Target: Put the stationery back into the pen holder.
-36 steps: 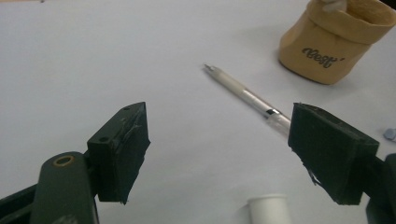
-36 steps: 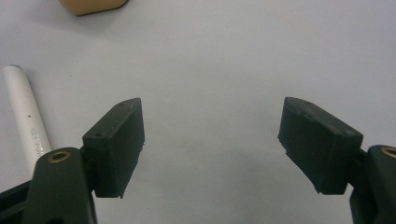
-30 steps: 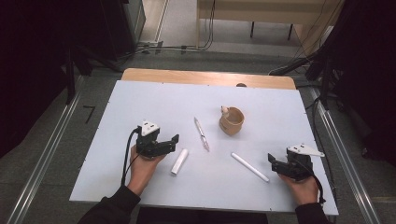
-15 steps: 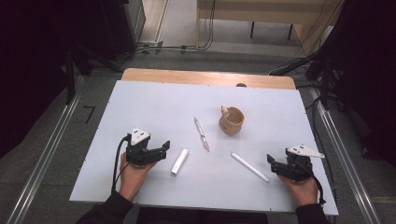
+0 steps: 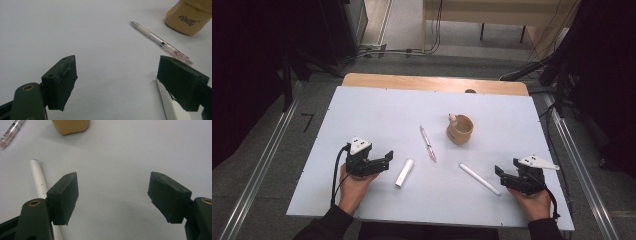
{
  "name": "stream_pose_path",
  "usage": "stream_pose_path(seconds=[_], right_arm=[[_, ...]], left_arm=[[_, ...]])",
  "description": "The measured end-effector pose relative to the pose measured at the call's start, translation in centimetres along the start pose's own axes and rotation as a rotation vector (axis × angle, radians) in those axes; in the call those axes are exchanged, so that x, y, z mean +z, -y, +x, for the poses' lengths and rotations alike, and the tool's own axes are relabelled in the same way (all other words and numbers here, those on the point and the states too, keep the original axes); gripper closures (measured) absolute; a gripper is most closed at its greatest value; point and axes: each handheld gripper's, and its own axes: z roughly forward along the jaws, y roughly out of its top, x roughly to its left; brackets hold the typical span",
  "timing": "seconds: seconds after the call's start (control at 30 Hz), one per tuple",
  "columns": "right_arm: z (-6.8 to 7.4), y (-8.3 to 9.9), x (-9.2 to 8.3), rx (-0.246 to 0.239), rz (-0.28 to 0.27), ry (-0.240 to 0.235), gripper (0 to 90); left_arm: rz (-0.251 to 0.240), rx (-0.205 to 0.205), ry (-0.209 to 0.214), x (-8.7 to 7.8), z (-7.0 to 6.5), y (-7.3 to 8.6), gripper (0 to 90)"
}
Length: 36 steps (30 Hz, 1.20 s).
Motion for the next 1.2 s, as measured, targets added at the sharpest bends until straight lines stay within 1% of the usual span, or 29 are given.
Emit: stream_pose_path(seconds=[0.1,0.27,0.37,0.5,0.6,0.8,0.9,0.97,1.07,1.2], right_arm=[[0.1,0.0,0.1,0.000,0.000,-0.010,23.2],[0.4,-0.2,0.1,-0.009,-0.019,-0.018,24.2],[0.7,-0.2,0.2,-0.019,-0.010,-0.032,27.6],[1.1,-0.3,0.4,-0.039,-0.006,-0.052,28.1],[1.4,-0.3,0.5,-0.048,0.004,-0.058,27.7],[2.0,-0.3,0.6,-0.053,0.007,-0.066,29.0],[2.3,-0.3,0.8,-0.067,0.005,-0.079,30.0],[2.5,-0.3,0.8,-0.088,0.000,-0.086,30.4],[2.9,-0.3,1.0,-0.099,0.007,-0.107,29.6],[3.2,-0.4,1.3,-0.117,0.024,-0.139,33.2]], left_arm=[[0.002,0.002,-0.006,0.1,0.2,0.0,16.0],[-0.003,-0.003,-0.011,0.1,0.3,0.0,16.0],[0.001,-0.002,-0.011,0.1,0.3,0.0,16.0],[-0.003,-0.003,-0.010,0.1,0.3,0.0,16.0],[-0.001,-0.001,-0.010,0.2,0.2,0.0,16.0],[0.004,-0.006,-0.020,0.4,0.6,0.0,16.0],[0.004,-0.009,-0.020,0.4,0.6,0.0,16.0],[0.004,-0.009,-0.020,0.4,0.7,0.0,16.0],[0.006,-0.010,-0.019,0.4,0.6,0.0,16.1],[0.008,-0.011,-0.016,0.5,0.6,0.1,16.1]])
